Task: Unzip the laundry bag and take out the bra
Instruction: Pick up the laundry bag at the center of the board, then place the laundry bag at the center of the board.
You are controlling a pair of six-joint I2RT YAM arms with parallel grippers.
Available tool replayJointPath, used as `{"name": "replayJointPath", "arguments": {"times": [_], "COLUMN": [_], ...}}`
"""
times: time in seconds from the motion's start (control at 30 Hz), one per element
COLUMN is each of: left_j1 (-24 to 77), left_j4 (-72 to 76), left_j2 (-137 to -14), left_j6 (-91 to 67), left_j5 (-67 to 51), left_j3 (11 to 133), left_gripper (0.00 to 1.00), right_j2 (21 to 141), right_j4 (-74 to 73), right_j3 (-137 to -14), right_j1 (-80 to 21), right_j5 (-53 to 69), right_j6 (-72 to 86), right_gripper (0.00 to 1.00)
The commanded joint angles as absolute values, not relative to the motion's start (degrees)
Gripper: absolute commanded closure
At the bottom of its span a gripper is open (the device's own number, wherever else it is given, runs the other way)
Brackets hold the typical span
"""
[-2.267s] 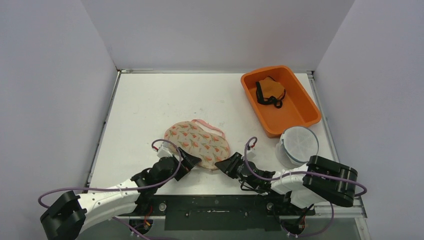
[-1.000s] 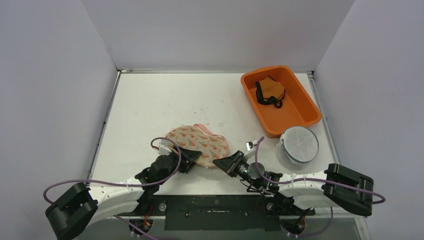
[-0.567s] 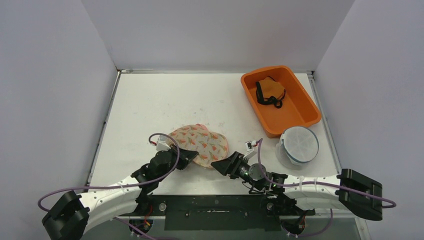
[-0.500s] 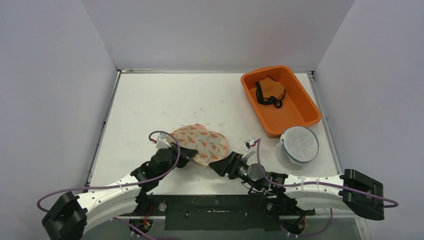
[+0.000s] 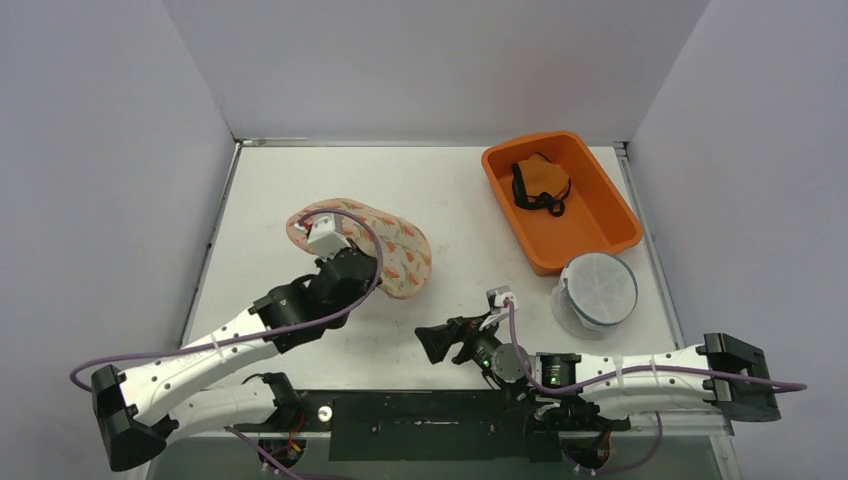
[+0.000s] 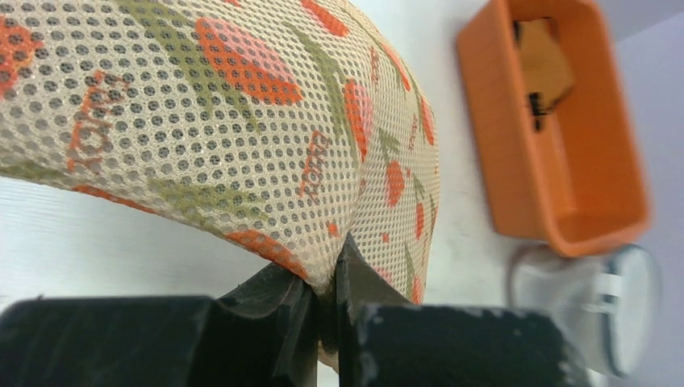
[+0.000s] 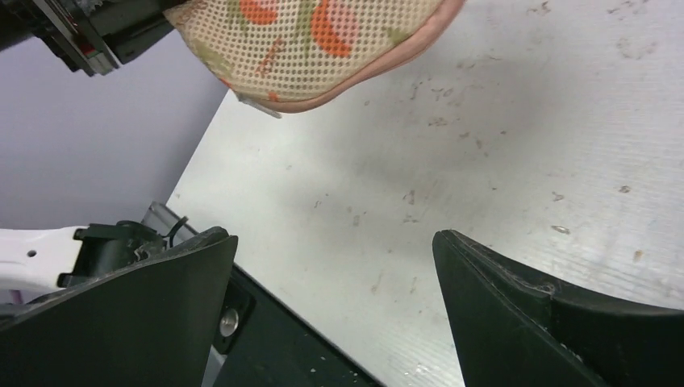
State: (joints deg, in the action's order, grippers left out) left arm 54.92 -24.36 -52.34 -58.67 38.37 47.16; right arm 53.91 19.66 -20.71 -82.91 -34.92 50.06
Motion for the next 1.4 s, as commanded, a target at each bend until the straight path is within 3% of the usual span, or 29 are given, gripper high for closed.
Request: {"name": "replayJointPath", "arguments": {"times": [0.0,0.07,0.2,0.53,0.73,1.13,1.37], "left_j1": [57.92,58.16,58.1,58.05,57.93,55.9,55.3], "left_j4": [-44.15,-50.16,-44.8,-46.07,-50.83,-54.03,-54.95], "left_j2": [-59.19,-60.67,-57.39,-55.94,-56.37,-58.73,-59.87], "left_j6": [-54.98,-58.17,-57.23,-69.74,-79.08,-85.74,-86.53], "left_j5": [56.36,58.07,53.8,43.92,41.32,34.25,33.44], "left_j3": [57.24,60.46,59.39,62.33,63.83,64.93,66.13], "left_gripper": [1.0,1.0,1.0,1.0,1.0,1.0,1.0], "right_j2": [51.0,50.43,53.65,66.76,68.35,66.28,66.82], "right_j4": [33.45,33.85,37.69,44.43,51.33,47.15,45.0], "right_j3": [-14.98,-15.01,-16.83,-25.08,-24.29,-24.91,-26.01], "right_j1": [-82.89,-82.08,-81.61,-81.71,-80.64,-76.65,-74.75], "right_j5": [-41.06,-38.38,-32.21,-25.94,-23.82,-21.38,-18.52], "right_j6": [44.61,42.38,36.82,32.96,34.62,38.69,40.87], "right_gripper": [0.02,0.02,0.04,0.21,0.16,0.38,0.46]}}
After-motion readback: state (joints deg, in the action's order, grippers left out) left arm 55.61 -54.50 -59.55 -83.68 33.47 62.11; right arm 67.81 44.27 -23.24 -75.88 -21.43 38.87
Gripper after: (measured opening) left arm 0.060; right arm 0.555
